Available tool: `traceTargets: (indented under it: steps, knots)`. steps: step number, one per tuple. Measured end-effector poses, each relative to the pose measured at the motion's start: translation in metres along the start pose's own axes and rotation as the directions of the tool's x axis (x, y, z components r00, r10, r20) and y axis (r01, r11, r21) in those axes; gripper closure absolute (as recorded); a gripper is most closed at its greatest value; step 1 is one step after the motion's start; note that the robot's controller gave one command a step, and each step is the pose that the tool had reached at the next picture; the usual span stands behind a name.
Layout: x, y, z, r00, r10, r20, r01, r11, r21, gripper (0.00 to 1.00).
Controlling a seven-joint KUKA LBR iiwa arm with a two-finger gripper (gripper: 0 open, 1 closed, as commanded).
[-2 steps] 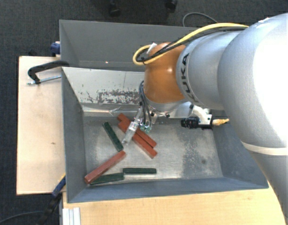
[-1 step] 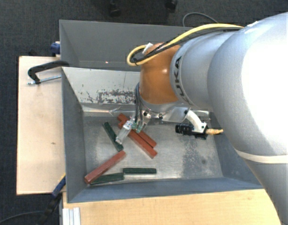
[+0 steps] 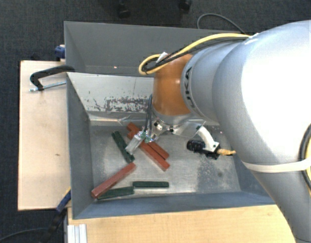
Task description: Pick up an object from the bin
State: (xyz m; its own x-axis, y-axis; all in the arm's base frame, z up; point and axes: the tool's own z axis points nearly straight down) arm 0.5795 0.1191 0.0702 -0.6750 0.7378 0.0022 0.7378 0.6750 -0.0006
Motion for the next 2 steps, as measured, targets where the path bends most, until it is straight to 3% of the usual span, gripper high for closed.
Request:
traceTargets:
  steps: [1, 2]
  knots:
    - [-0.0002, 0.0008, -0.0012, 1.000, -0.002, 0.002, 0.002, 1.000, -0.002, 0.00]
    - [-0.0002, 0.0010, -0.0014, 1.000, -0.002, 0.002, 0.002, 1.000, -0.002, 1.00]
